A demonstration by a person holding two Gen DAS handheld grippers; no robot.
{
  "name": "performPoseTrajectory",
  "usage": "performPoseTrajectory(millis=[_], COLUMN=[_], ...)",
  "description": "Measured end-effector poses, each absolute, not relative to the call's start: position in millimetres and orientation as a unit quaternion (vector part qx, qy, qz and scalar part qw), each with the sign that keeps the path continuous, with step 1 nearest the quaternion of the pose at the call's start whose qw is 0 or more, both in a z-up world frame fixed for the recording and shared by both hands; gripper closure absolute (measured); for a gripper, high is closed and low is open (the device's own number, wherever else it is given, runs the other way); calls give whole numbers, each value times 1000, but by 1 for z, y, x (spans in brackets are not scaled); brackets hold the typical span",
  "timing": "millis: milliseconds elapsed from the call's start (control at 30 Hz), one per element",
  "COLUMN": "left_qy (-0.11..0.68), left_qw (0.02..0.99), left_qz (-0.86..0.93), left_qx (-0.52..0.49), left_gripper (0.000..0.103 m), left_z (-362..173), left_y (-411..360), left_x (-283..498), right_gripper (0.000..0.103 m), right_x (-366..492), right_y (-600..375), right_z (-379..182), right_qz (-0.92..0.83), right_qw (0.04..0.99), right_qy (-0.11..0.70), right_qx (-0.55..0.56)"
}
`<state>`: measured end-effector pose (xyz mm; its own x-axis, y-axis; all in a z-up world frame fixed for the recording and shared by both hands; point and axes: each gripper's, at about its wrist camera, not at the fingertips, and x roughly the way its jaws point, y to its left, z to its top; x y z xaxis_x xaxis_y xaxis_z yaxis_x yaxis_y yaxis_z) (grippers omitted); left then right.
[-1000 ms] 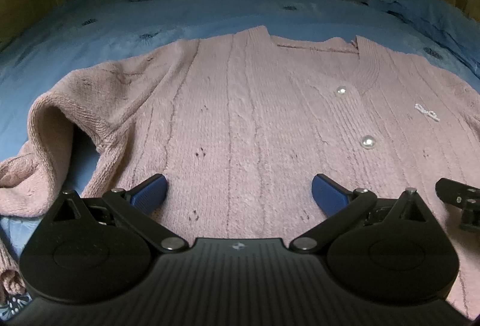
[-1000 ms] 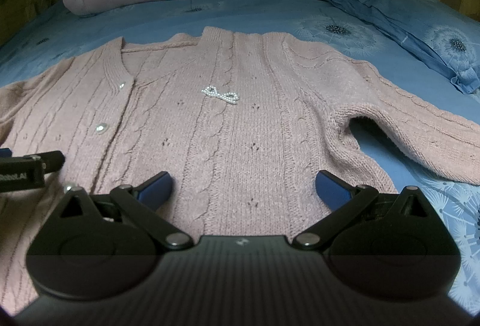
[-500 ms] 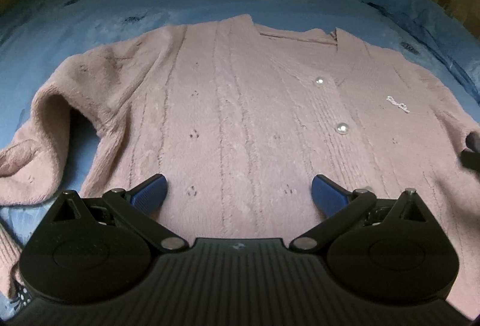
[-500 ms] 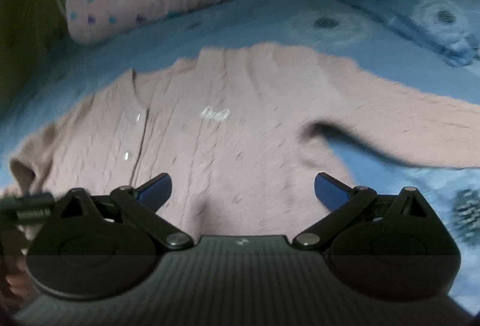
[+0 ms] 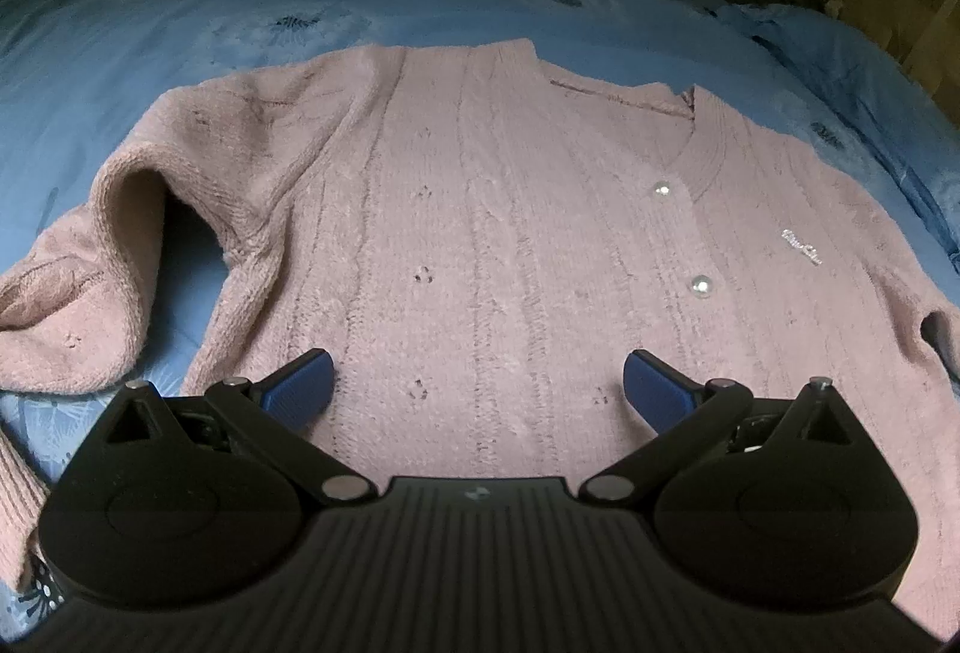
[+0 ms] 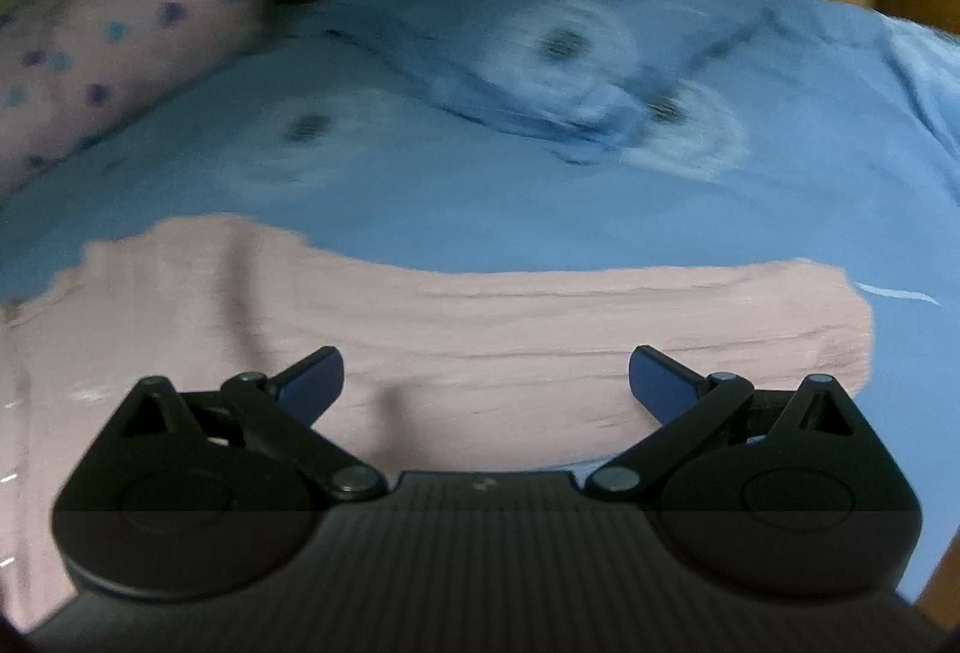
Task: Fold small clothes
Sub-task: 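Move the right gripper to a cardigan sleeve cuff and close on it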
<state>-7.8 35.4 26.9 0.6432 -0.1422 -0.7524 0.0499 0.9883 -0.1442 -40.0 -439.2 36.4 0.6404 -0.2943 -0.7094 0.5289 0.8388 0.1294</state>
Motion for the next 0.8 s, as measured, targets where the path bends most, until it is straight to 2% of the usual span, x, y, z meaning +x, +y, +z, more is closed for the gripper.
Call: performPoseTrajectory(millis=[267,567,800], left_qy=[415,410,412], left_qw=[908,911,909], left_qz=[-48,-48,-57], left_qx=[-33,-5,-12], left_gripper=[0,0,0], left_z=[22,18,19], left_y=[28,21,21], left_x=[-3,-1,2], right_gripper=[0,0,0], right_x=[-26,-17,5], right_y=[-462,-477,-453], right_z=[6,8,0], right_qz=[-250,-266,-300], right_qw=[879,875,875], right_qy=[364,309,341], right_qx=[179,262,168])
